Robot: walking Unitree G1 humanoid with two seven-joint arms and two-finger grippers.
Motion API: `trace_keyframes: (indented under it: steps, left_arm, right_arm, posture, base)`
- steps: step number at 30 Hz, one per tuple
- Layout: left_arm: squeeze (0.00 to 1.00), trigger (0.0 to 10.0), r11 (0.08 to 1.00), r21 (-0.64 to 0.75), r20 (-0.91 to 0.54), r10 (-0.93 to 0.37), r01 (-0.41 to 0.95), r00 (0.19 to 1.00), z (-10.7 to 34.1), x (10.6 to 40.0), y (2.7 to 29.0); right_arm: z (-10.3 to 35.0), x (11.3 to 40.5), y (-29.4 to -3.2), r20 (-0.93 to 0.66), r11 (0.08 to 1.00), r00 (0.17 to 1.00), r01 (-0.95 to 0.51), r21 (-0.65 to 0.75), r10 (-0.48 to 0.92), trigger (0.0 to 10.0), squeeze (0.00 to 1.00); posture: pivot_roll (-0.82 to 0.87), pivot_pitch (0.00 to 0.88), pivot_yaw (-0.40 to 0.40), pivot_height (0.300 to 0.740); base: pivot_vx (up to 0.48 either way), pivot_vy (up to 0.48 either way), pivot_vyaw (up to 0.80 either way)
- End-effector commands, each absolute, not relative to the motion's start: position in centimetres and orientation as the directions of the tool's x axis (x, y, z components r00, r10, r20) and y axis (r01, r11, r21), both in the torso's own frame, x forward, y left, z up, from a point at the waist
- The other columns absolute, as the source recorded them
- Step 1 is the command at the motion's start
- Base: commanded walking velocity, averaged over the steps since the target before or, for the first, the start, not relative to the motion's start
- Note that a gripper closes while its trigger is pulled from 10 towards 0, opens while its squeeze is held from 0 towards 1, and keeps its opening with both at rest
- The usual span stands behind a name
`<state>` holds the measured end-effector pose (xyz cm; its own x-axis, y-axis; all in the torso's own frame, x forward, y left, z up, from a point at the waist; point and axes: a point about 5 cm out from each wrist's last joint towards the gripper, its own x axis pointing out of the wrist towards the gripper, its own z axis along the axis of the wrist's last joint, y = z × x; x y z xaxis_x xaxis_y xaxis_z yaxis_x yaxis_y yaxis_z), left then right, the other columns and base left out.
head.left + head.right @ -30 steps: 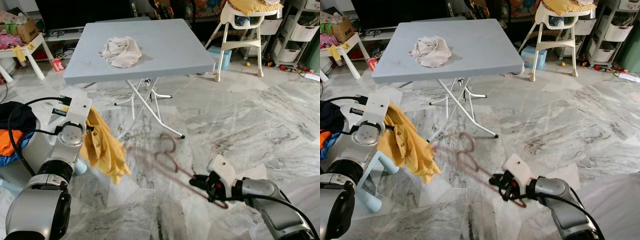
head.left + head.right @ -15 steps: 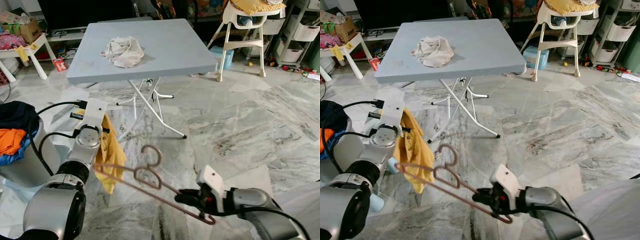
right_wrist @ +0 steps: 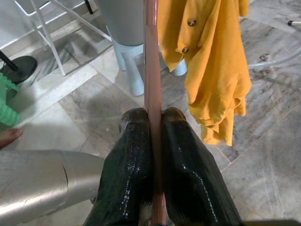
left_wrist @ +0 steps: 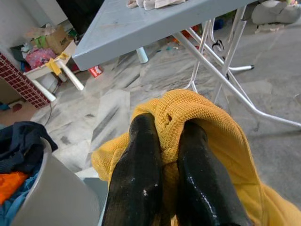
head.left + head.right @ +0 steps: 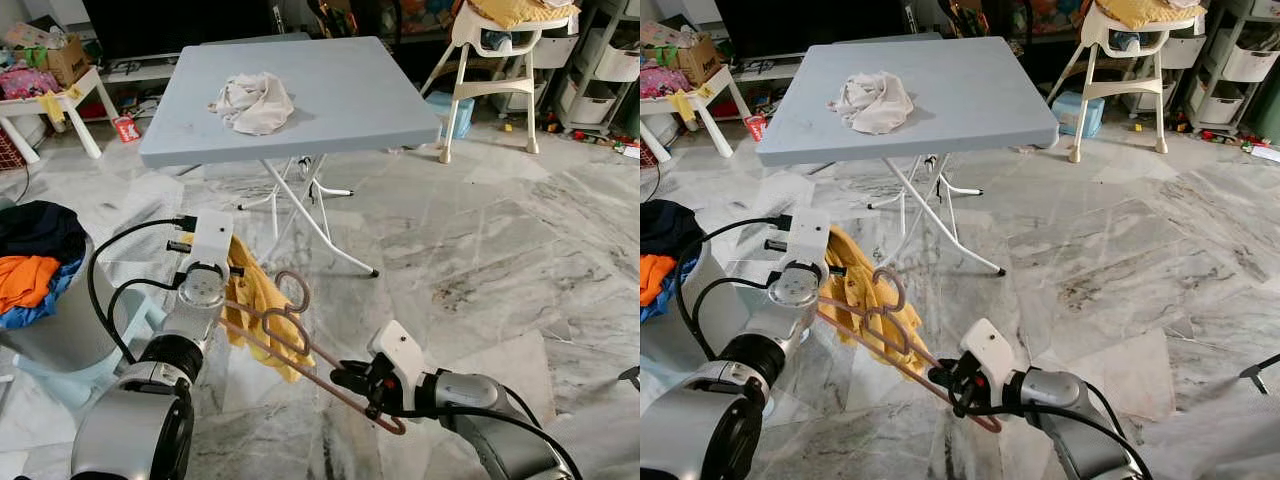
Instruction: Hang hanger
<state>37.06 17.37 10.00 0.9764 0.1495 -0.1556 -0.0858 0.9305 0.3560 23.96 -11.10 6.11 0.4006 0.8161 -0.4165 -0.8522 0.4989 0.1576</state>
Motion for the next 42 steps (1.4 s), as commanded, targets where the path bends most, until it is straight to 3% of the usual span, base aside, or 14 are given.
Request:
trace_keyframes:
  steps: [1,8,22,32,42]
  left_arm:
    - [0.00,10.0,0.926,0.359,-0.105,0.166,-0.118,0.981,11.1,37.4,18.3]
    - [0.00,10.0,0.920,0.370,-0.105,0.183,-0.132,0.977,11.1,37.2,19.1]
    - [0.00,10.0,0.929,0.360,-0.084,0.123,-0.085,0.989,11.0,36.9,17.1]
    - [0.00,10.0,0.921,0.371,-0.090,0.161,-0.117,0.983,11.1,36.5,18.1]
    - [0.00,10.0,0.914,0.355,-0.078,0.236,-0.195,0.969,11.8,36.4,19.0]
  right_arm:
    - [6.8,23.8,-11.2,-0.386,0.461,0.373,-0.872,0.165,0.844,10.0,0.00]
    - [7.3,23.3,-12.0,-0.374,0.385,0.291,-0.900,0.206,0.881,10.0,0.00]
    - [6.3,25.0,-11.8,-0.411,0.503,0.420,-0.856,0.117,0.809,10.0,0.00]
    - [5.4,25.4,-11.0,-0.437,0.540,0.465,-0.839,0.060,0.770,10.0,0.00]
    - [4.7,25.7,-11.9,-0.485,0.570,0.487,-0.821,0.032,0.727,10.0,0.00]
  posture:
    - [0.02,0.015,0.063,0.740]
    - [0.03,0.013,0.063,0.740]
    - [0.04,0.011,0.067,0.740]
    - [0.04,0.008,0.065,0.740]
    - [0.04,0.006,0.065,0.740]
  base:
    - [0.000,0.000,0.00]
    - [0.000,0.000,0.00]
    - [0.000,0.000,0.00]
    - [0.000,0.000,0.00]
    - [0.000,0.000,0.00]
